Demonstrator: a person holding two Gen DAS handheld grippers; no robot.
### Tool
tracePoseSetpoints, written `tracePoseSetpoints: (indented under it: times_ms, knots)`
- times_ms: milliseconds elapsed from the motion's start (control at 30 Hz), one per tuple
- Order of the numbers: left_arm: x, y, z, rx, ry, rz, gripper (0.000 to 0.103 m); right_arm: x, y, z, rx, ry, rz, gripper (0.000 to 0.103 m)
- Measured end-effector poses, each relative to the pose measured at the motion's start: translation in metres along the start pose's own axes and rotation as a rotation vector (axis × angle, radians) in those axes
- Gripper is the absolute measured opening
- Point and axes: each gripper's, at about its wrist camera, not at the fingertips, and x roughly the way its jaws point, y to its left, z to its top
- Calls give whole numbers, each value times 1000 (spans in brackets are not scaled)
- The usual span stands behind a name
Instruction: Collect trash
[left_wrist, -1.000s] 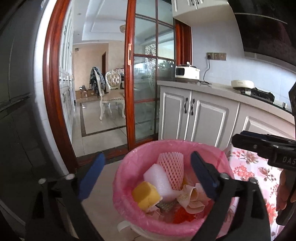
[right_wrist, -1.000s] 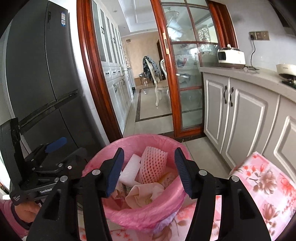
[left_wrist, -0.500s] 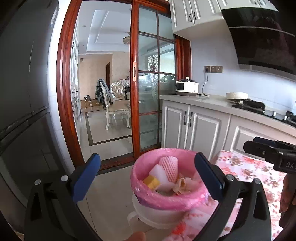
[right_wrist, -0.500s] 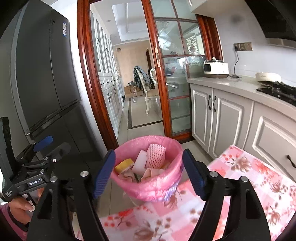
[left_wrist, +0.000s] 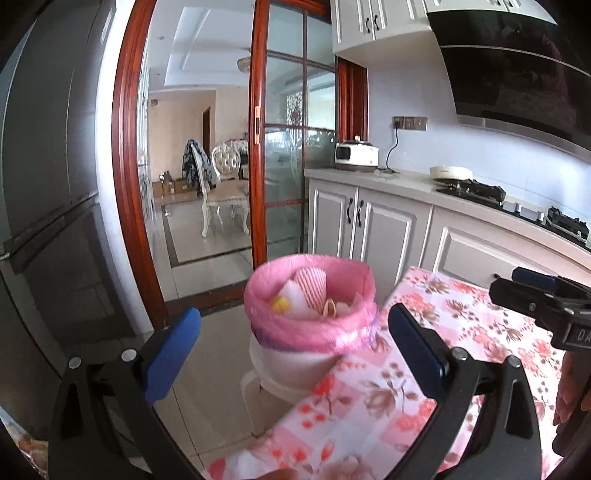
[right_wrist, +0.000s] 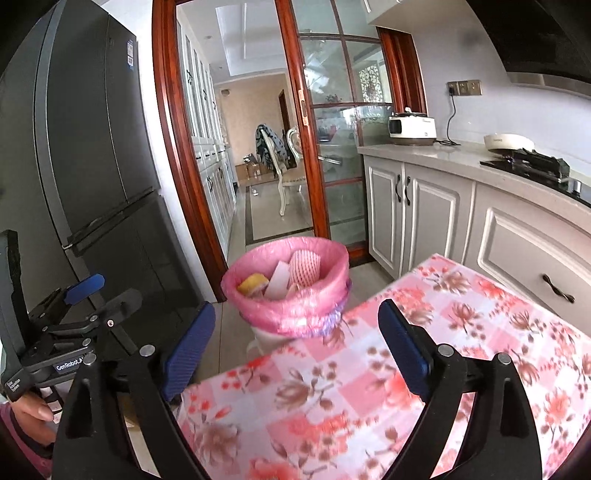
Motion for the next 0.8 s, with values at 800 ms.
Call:
tracePoseSetpoints:
  times_ms: [800]
  knots:
    - [-42, -29, -11, -34, 36, -44, 98, -41, -4, -19, -27, -12, -16, 85]
